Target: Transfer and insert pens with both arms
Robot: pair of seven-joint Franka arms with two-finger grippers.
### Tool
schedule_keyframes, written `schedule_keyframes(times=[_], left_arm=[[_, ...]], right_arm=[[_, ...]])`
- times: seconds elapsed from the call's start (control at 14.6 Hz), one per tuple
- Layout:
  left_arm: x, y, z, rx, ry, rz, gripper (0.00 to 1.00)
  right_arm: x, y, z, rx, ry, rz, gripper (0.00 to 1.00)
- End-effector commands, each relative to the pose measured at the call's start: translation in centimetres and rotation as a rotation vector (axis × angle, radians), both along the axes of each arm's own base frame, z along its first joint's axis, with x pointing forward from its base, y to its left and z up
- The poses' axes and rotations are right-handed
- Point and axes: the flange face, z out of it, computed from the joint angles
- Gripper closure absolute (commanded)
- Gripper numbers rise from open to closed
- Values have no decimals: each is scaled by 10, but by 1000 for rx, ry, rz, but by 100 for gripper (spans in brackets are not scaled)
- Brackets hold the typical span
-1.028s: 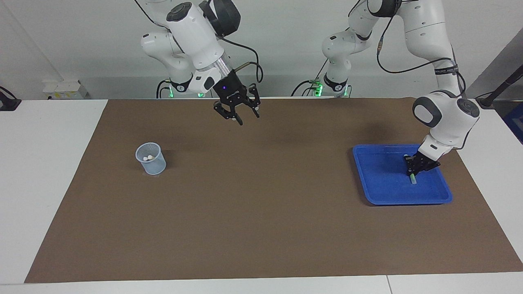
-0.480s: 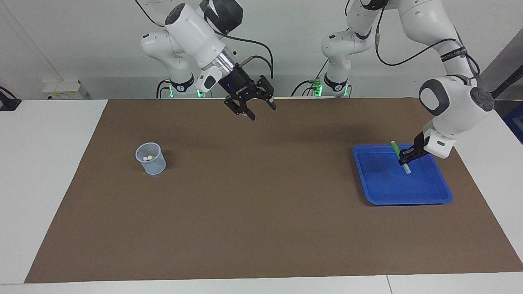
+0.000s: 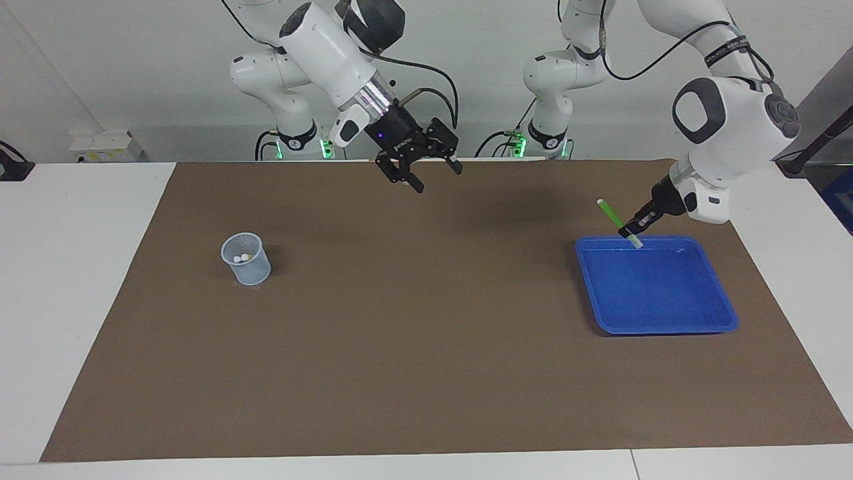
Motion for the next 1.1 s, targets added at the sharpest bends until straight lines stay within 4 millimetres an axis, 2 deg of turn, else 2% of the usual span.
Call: schedule_keyframes(times=[0.0,0.21,0.27,0.41,0.55,0.82,1.03], left_arm=[[-22,-14,29,-63,49,175,100],[-38,-36,56,-110,97,349,100],[-43,-47,62,-127,106,381,100],[-48,-55,70,-161,144,477,100],[-58,-77,73,-173,171,518,100],[-78,-92,72,-206,175,603,100],[-83,-93,73,-237,200,670,100]], right_arm=[[-5,25,-5,50,4,-35,0],[-18,56,-10,72,-18,-31,0],[-23,65,-12,83,-20,-37,0],[-27,79,-14,101,-28,-50,0],[-30,104,-12,121,-27,-23,0],[-44,148,-19,143,-28,2,0],[-48,158,-28,137,-32,11,0]])
